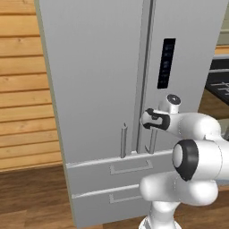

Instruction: Take the strawberry from the fridge and place it on top of the pancake, located on the dining counter.

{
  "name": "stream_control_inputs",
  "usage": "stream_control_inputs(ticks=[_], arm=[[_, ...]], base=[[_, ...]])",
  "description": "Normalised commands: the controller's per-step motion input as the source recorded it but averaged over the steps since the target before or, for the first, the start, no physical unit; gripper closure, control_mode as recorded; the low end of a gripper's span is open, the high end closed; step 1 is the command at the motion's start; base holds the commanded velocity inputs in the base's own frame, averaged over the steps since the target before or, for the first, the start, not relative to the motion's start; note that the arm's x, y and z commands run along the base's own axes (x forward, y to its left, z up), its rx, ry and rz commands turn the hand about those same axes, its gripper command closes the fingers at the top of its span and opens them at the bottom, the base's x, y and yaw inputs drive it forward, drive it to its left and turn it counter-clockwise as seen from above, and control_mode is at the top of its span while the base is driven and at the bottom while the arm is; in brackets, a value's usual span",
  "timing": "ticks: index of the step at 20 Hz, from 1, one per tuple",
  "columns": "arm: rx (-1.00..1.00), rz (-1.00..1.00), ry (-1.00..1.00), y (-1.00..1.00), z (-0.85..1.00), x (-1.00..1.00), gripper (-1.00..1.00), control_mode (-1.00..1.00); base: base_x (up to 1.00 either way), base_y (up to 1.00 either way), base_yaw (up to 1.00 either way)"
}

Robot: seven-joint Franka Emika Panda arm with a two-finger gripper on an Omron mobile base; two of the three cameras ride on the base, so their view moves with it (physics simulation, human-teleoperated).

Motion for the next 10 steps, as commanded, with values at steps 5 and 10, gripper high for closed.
stream_control_inputs(ticks=[5,10], arm=[[0.00,0.00,0.00,0.00,-0.01,-0.29,1.00,-1.00],[0.00,0.00,0.00,-0.29,-0.07,-0.89,1.00,-1.00]], base=[[0.00,0.00,0.00],[0.00,0.00,0.00]])
